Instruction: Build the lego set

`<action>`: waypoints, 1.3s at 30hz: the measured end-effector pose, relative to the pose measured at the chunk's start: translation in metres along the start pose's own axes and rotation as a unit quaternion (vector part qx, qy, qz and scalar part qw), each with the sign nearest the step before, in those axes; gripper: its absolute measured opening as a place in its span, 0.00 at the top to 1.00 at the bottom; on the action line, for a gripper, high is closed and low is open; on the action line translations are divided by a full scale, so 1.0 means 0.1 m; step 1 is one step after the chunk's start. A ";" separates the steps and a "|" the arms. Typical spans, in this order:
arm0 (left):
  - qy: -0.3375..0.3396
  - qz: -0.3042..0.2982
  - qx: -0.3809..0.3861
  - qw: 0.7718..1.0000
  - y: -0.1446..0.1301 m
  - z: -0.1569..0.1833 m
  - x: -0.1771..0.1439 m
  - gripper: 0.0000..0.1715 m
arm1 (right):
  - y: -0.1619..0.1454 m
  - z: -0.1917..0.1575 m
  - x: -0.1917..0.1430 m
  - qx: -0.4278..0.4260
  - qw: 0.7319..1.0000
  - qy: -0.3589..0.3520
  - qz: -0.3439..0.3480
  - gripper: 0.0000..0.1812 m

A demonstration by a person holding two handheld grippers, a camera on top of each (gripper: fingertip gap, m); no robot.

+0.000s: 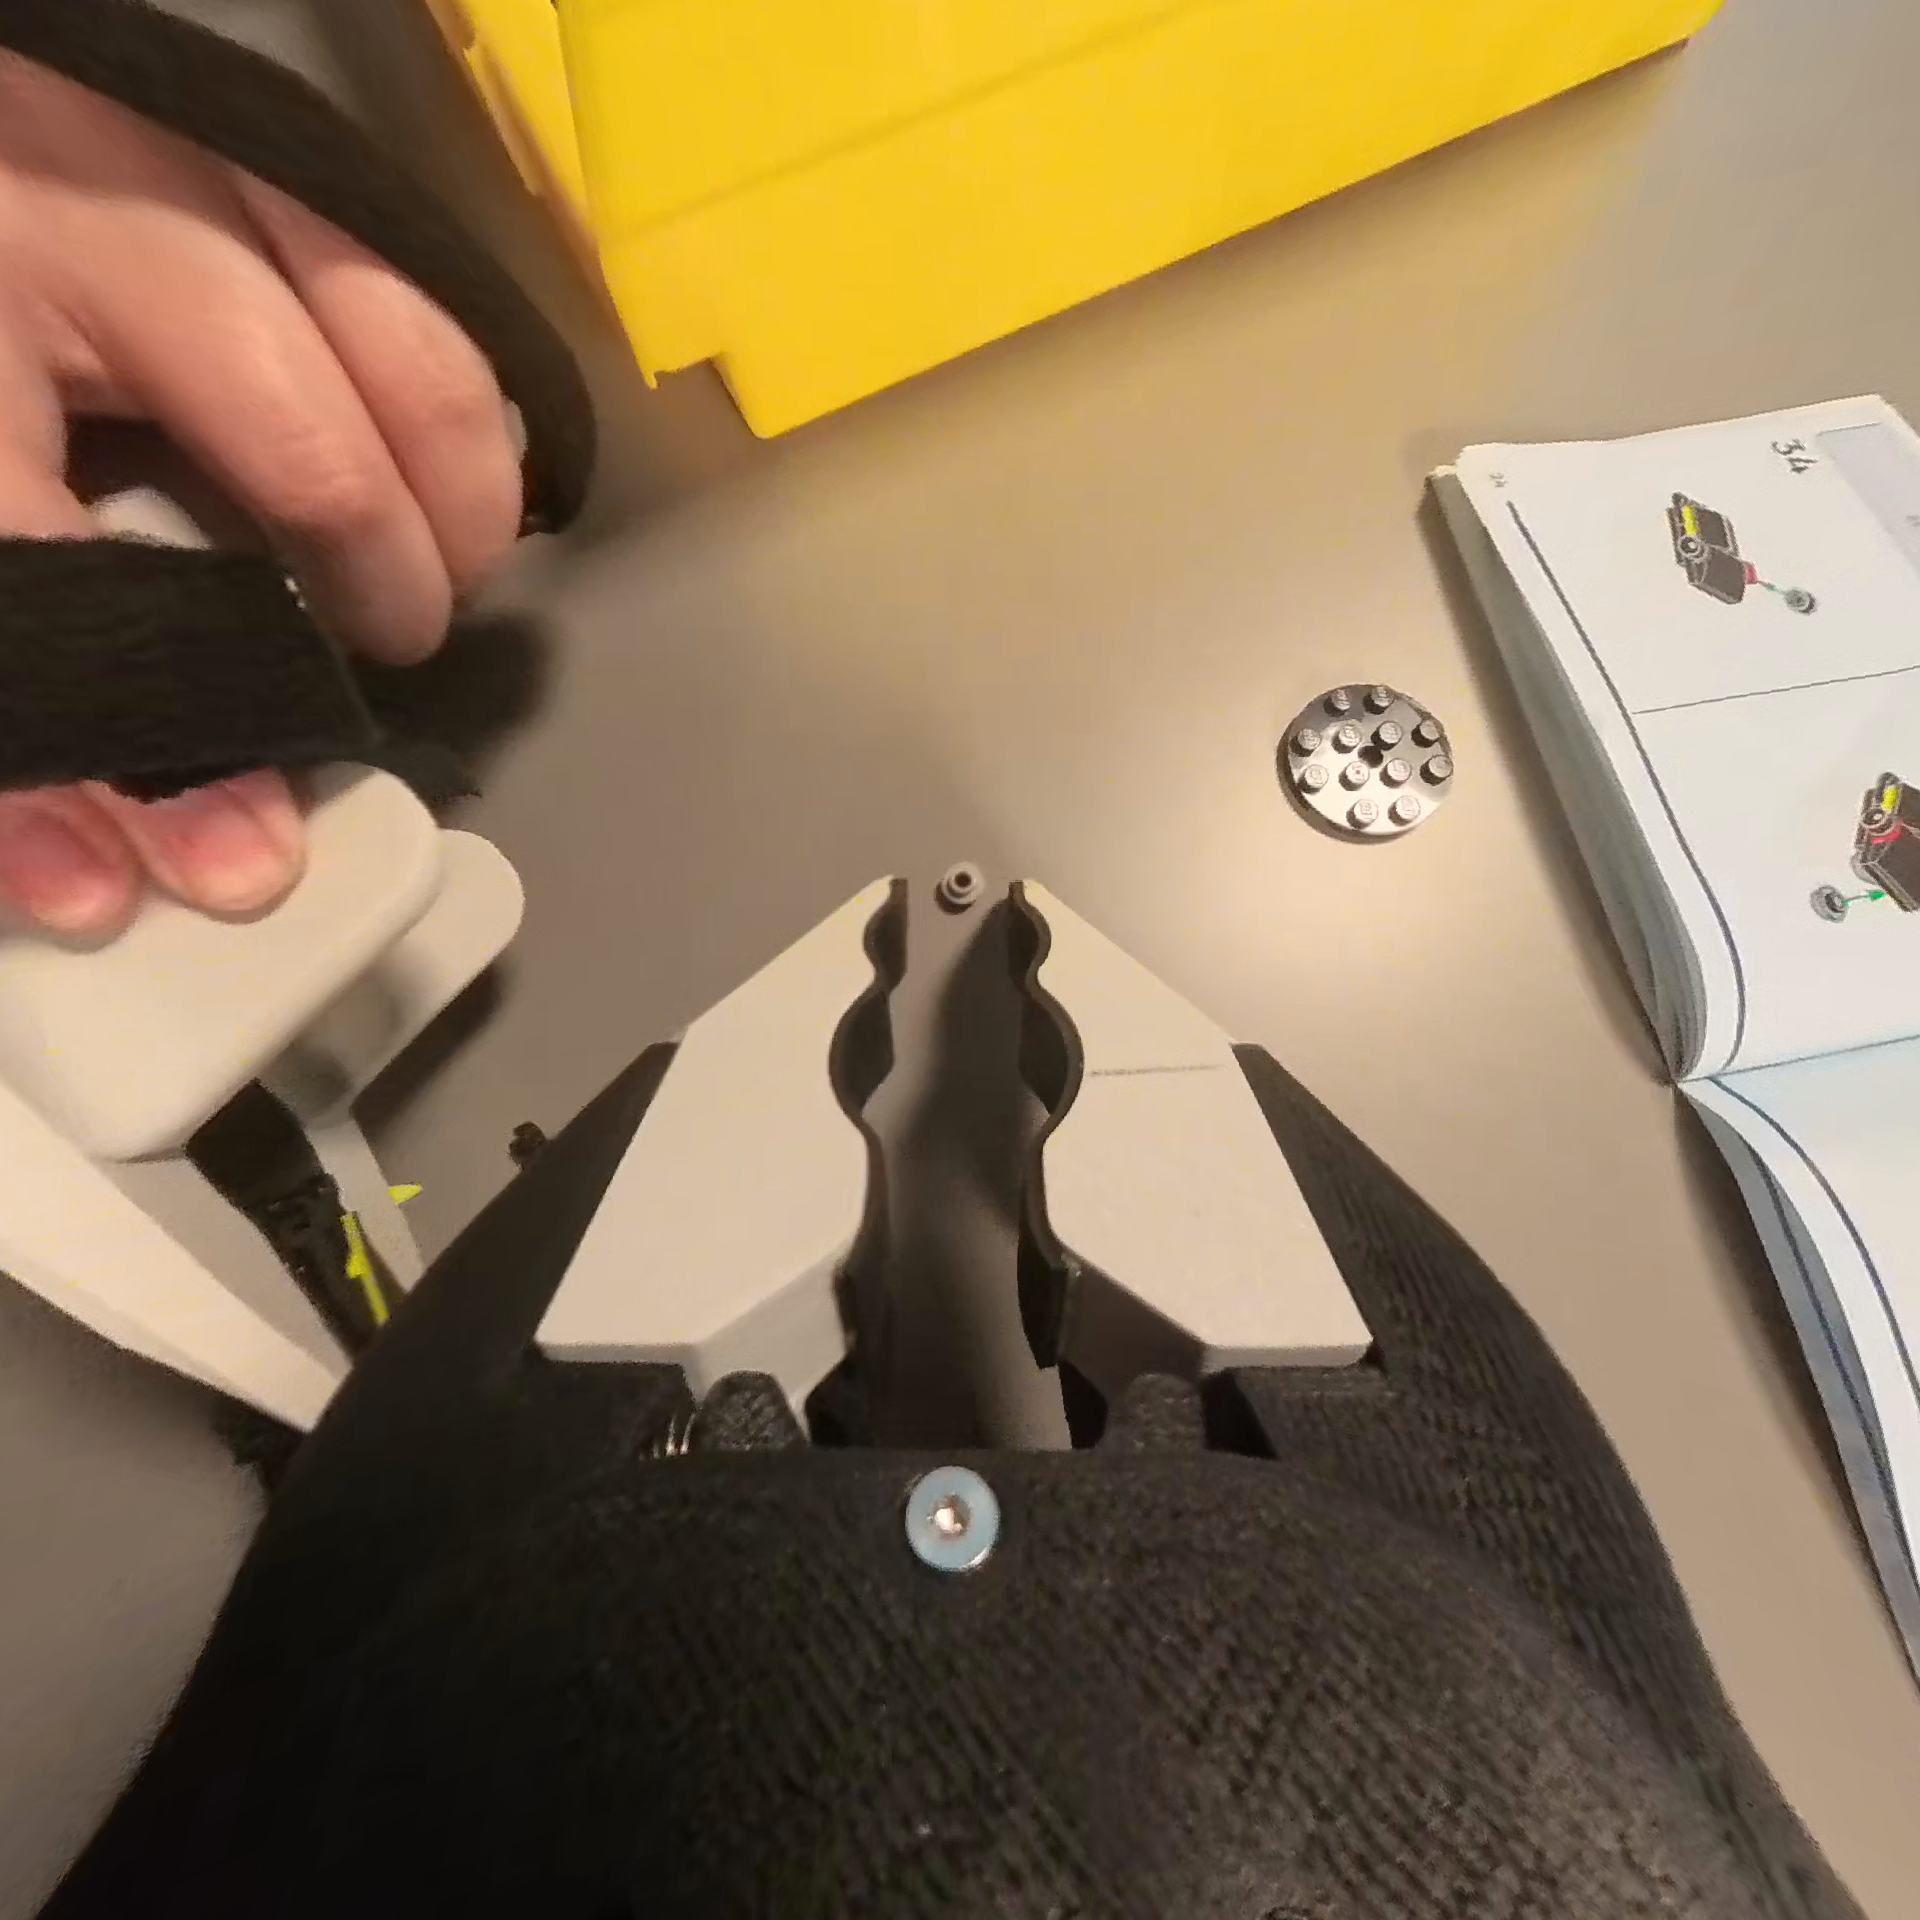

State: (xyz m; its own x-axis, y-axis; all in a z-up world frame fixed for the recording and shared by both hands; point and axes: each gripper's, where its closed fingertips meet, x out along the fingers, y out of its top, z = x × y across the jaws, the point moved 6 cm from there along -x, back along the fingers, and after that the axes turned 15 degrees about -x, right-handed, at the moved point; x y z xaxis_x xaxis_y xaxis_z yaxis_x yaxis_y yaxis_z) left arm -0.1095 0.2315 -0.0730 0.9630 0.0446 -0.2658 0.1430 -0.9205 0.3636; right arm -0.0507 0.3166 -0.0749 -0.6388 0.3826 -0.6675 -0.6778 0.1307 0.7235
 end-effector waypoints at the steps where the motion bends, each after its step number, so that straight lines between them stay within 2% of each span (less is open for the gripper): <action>1: -0.002 0.002 0.001 1.000 0.00 0.01 0.00 0.91 | 0.00 0.01 0.01 -0.001 1.000 -0.004 -0.001 0.93; 6: -0.009 0.004 0.008 1.000 0.02 0.05 -0.01 0.91 | 0.01 0.03 0.03 0.003 1.000 -0.004 0.002 0.94; 12: -0.011 0.003 0.009 1.000 0.03 0.06 -0.02 0.91 | 0.04 0.01 0.05 -0.031 0.999 -0.017 -0.002 0.97; 18: -0.010 0.005 0.010 1.000 0.03 0.05 -0.01 0.91 | -0.01 -0.11 -0.13 -0.142 0.987 -0.075 0.004 0.97; 21: -0.011 0.006 0.010 1.000 0.04 0.04 -0.01 0.90 | -0.06 -0.23 -0.37 -0.244 0.962 -0.118 -0.020 0.97; 24: -0.013 0.007 0.013 1.000 0.04 0.03 0.00 0.91 | -0.17 -0.37 -0.62 -0.350 0.923 -0.137 -0.083 0.97; 26: -0.013 0.008 0.016 1.000 0.04 0.03 0.00 0.91 | -0.25 -0.46 -0.77 -0.386 0.903 -0.136 -0.132 0.98; 28: -0.013 0.007 0.015 1.000 0.04 0.02 0.01 0.91 | -0.34 -0.54 -0.90 -0.386 0.898 -0.132 -0.167 0.97; 30: -0.013 0.004 0.007 1.000 0.03 0.01 0.01 0.91 | -0.40 -0.61 -1.02 -0.362 0.905 -0.136 -0.177 0.97; 34: -0.009 0.006 -0.017 1.000 0.03 -0.04 0.00 0.91 | -0.57 -0.70 -1.25 -0.295 0.923 -0.185 -0.162 0.98; 39: 0.011 0.002 -0.035 0.999 0.00 -0.10 0.01 0.91 | -0.86 -0.72 -1.45 -0.222 0.928 -0.270 -0.127 0.97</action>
State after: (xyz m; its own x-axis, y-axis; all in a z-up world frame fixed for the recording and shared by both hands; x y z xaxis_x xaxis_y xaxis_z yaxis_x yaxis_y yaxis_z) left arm -0.1056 0.2354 -0.0640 0.9684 0.0508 -0.2441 0.1543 -0.8912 0.4265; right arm 0.0736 0.1845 -0.0530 -0.2427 0.8095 -0.5345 -0.9418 -0.0644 0.3301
